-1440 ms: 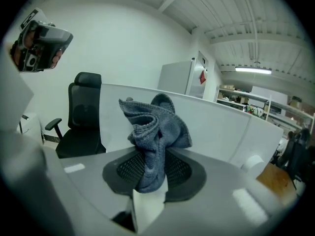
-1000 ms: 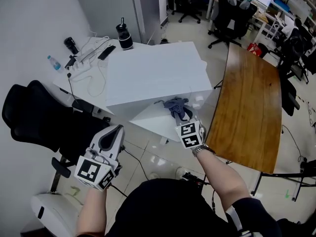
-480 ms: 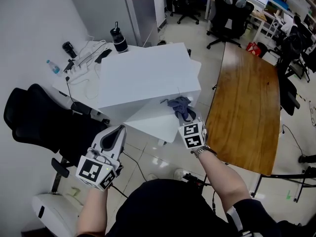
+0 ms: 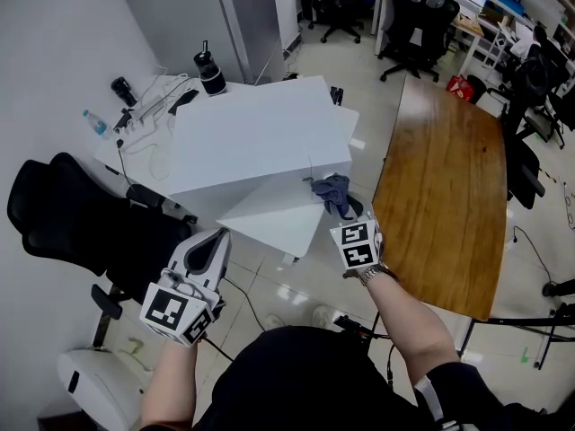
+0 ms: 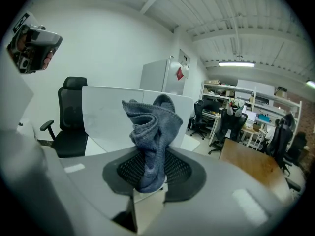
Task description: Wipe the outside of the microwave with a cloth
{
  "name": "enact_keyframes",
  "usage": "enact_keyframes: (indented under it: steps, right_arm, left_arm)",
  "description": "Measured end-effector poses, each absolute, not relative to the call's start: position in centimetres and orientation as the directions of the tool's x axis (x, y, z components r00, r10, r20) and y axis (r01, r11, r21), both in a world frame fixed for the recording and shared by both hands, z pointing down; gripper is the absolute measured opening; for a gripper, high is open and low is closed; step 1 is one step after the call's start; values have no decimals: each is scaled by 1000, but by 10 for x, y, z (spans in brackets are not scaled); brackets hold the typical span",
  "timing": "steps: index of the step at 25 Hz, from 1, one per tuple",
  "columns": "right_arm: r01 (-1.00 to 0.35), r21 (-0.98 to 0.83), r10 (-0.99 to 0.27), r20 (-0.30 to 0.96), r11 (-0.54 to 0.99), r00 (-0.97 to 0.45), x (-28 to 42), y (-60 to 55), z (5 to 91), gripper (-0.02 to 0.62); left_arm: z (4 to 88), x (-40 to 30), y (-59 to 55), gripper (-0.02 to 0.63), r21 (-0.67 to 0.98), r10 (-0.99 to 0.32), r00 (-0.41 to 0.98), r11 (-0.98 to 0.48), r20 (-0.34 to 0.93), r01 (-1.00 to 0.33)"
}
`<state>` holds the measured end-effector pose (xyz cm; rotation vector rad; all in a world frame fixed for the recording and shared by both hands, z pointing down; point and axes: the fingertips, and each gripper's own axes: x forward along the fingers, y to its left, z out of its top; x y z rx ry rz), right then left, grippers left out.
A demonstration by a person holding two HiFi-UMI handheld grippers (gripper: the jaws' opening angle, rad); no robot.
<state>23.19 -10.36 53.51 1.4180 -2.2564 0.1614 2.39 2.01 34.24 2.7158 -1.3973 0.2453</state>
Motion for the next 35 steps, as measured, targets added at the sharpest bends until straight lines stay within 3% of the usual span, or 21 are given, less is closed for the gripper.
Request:
enact_keyframes:
  steps: [20,35]
  right_arm:
    - [-840,93,-812,330,535,-481,258,-75,460,97]
    - [-771,50,-763,203,634,-614,163,27,351,97]
  left_arm:
    - [343,67,33,5,1,-822,545,-552,162,-834]
    - [315,30,64,5,-2,-783,616,-619,84,-786]
